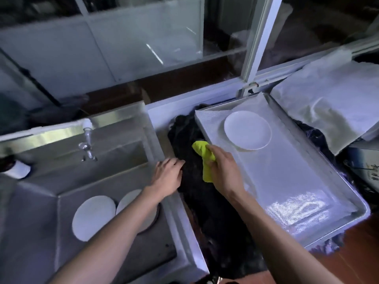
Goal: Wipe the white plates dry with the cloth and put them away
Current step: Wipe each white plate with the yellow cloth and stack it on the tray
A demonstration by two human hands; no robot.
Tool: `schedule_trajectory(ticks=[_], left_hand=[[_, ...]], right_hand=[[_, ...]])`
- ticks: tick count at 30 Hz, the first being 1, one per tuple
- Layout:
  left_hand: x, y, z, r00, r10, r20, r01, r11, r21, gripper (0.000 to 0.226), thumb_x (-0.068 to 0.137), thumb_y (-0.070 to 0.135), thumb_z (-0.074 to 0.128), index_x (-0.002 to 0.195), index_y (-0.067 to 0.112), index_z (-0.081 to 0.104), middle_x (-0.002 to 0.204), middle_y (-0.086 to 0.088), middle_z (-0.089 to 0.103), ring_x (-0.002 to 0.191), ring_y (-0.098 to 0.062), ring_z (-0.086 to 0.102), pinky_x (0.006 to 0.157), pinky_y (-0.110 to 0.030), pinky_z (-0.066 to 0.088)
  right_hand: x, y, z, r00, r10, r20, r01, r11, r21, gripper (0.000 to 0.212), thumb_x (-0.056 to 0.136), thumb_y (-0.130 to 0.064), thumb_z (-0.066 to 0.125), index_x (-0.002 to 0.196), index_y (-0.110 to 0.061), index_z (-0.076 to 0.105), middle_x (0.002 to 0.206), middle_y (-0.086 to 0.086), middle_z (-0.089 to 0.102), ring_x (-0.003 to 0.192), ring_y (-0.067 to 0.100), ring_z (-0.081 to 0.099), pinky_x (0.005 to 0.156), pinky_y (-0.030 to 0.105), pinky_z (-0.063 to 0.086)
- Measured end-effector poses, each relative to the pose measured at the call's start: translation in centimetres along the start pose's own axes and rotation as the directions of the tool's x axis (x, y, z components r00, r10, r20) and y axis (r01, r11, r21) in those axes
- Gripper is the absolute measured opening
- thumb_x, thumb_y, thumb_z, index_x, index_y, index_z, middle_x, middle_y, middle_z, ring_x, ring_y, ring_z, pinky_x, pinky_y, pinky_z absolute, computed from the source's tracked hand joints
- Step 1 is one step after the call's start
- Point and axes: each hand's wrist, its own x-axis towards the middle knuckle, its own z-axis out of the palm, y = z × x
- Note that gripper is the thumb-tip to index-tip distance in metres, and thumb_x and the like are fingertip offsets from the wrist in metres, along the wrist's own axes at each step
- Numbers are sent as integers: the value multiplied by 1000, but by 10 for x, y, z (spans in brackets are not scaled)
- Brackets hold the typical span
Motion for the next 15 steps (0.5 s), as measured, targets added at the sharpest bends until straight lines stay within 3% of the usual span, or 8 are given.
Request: schedule_trajectory(ticks=[4, 6, 9, 15], left_hand=[[-59, -58, -6, 992, -126, -6, 124, 985, -118, 47, 93, 11, 55, 140, 13, 58, 136, -9, 61, 128, -34, 54, 103, -43, 46], [-89, -88, -5, 979, -205, -5, 202, 970, -138, 45, 93, 14, 55, 138, 16, 60, 132, -7, 63, 123, -34, 57, 97, -44, 49], [-132, -133, 4, 957, -289, 18, 287, 941, -180, 44, 97, 18, 54, 141, 19, 58, 138, -2, 61, 126, -30, 55, 99, -42, 48], [-204, -200, 33, 885, -459, 77, 457, 827, -328, 43, 97, 17, 55, 139, 21, 60, 140, 0, 62, 124, -26, 58, 93, -40, 51]], right_hand=[[-7, -45, 53, 992, -99, 78, 106, 991, -84, 42, 99, -12, 54, 141, -15, 56, 141, -1, 59, 117, 31, 60, 96, 42, 50], [-14, -65, 82, 987, -111, 118, 121, 989, -80, 45, 96, -8, 56, 141, -12, 56, 141, 2, 60, 114, 33, 60, 93, 44, 51], [-27, -92, 126, 981, -103, 166, 122, 987, -108, 46, 95, -11, 54, 141, -13, 55, 141, 3, 59, 114, 35, 58, 91, 48, 52], [-46, -126, 202, 947, -74, 312, 124, 982, -142, 48, 96, -12, 55, 143, -19, 54, 143, -2, 57, 122, 28, 55, 93, 43, 51]])
